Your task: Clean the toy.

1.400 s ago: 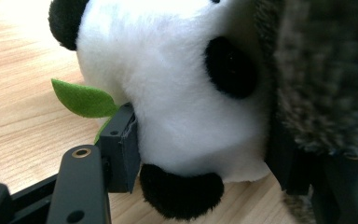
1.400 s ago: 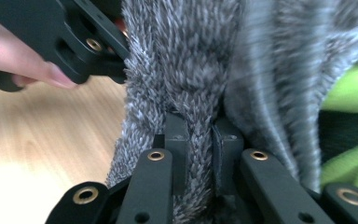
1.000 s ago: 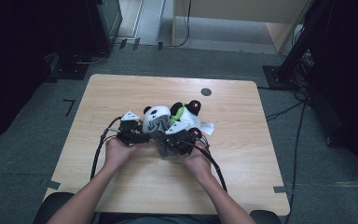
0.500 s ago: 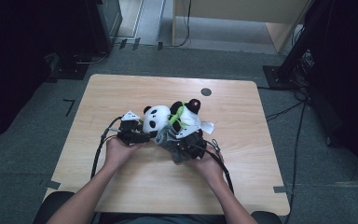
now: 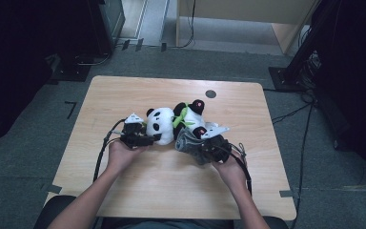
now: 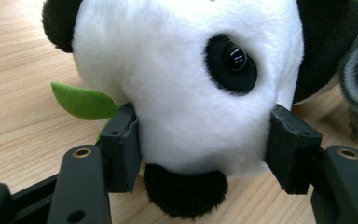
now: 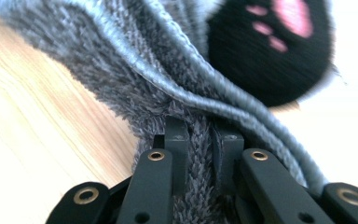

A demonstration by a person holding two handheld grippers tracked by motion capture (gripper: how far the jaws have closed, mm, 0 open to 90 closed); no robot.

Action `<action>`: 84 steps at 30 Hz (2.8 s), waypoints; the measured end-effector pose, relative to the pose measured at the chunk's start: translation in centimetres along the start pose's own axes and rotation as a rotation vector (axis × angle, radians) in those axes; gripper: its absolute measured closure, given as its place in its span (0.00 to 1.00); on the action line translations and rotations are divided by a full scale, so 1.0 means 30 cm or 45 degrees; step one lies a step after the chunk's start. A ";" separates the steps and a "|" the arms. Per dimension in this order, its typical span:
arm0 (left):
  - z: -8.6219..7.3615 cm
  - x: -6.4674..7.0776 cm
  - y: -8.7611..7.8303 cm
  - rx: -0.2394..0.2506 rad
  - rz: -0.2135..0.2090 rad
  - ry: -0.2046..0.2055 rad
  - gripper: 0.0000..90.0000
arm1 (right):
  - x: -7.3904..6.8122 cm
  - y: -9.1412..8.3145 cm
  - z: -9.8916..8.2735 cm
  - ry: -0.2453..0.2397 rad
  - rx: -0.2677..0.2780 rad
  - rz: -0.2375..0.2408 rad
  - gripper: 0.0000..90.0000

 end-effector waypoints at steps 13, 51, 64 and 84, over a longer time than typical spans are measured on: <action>0.004 -0.007 0.002 0.003 -0.014 -0.033 0.41 | 0.065 -0.090 -0.002 0.064 0.108 -0.012 0.89; 0.004 0.000 0.003 -0.026 0.008 -0.035 0.41 | -0.213 0.197 0.247 -0.087 0.237 0.152 0.89; 0.001 0.003 0.006 -0.016 0.030 0.021 0.41 | -0.165 0.232 0.152 -0.164 0.068 0.090 0.89; -0.003 0.007 0.009 -0.023 0.044 0.065 0.41 | -0.061 0.081 0.092 -0.116 -0.036 0.026 0.88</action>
Point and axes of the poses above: each handheld gripper's, and its own axes: y roughly forward along the jaws, z roughly out of its top, x roughly to its right, the point moved 5 cm from there along y, roughly forward along the jaws, and after that the axes turned 5 degrees about -x, right-handed, at the moved point
